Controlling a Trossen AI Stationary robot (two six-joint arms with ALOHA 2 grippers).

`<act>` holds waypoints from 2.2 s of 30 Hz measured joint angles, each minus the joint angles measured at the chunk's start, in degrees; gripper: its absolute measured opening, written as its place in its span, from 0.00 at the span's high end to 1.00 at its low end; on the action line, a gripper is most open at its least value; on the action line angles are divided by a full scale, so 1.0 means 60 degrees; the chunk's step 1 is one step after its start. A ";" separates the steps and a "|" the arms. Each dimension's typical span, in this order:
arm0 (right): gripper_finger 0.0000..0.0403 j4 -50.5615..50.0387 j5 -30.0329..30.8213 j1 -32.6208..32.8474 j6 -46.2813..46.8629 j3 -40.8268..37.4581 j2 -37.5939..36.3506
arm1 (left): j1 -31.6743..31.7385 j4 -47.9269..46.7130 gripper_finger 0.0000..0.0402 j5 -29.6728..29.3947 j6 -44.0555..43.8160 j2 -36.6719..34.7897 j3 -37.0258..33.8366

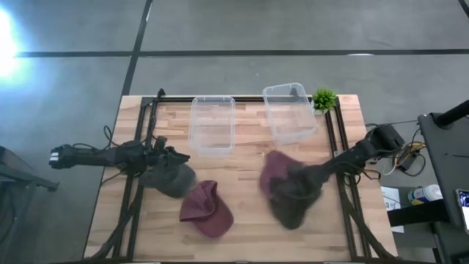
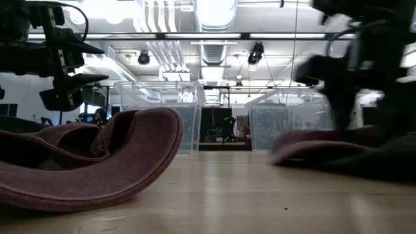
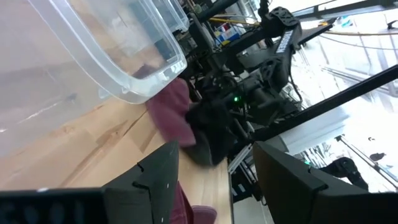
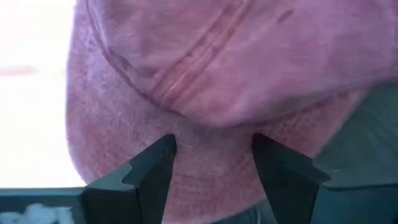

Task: Pick & Place hat
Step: Put the right red cap into the left transparent bin

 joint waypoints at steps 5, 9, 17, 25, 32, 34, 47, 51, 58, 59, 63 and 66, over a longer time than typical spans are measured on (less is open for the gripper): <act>0.46 0.3881 -0.0170 -0.0357 -0.2077 -0.0128 0.0438 | 0.0001 -0.0007 0.50 0.0004 -0.0020 -0.0003 0.0000; 0.46 0.4427 -0.0481 -0.0400 -0.3085 0.0408 0.0612 | 0.0000 0.0000 0.50 0.0004 -0.0079 -0.0003 0.0000; 0.46 -0.0074 0.1009 -0.0003 -0.1534 0.2829 0.0422 | 0.0000 0.0744 0.50 -0.0344 0.0296 0.0022 0.0418; 0.46 -0.2822 0.0792 0.0107 0.0192 0.3236 0.0503 | -0.0018 0.0755 0.50 0.1448 0.0659 0.1328 0.1772; 0.46 -0.1378 0.0817 0.0013 0.1333 0.2021 0.0469 | -0.0542 0.0711 0.50 0.2177 0.1903 0.4089 0.3374; 0.46 -0.0871 0.0836 0.0028 0.1512 0.1852 0.0448 | -0.0835 0.0440 0.50 0.2183 0.2585 0.4932 0.4001; 0.46 0.0166 0.1119 0.0539 0.1612 0.2237 0.0973 | -0.2867 -0.1694 0.50 0.0090 0.6161 0.9799 0.7253; 0.46 0.1506 0.1310 0.0655 0.0868 0.2649 0.1523 | -0.2827 -0.1713 0.50 -0.1065 0.7048 1.0761 0.7725; 0.46 0.1235 0.1256 0.1088 -0.1582 0.4291 0.2765 | -0.2652 -0.1680 0.50 -0.1816 0.9159 1.1854 0.8526; 0.46 0.0988 0.1260 0.1200 -0.1725 0.4521 0.2916 | -0.2597 -0.1708 0.50 -0.1812 0.9253 1.1961 0.8608; 0.46 0.0334 0.1296 0.1698 -0.2322 0.5450 0.3460 | -0.2271 -0.1270 0.50 -0.1818 0.9878 1.2157 0.9023; 0.46 -0.0193 0.1821 0.2136 -0.2343 0.6172 0.3785 | -0.1934 -0.1026 0.50 -0.1347 1.0438 1.2516 0.9239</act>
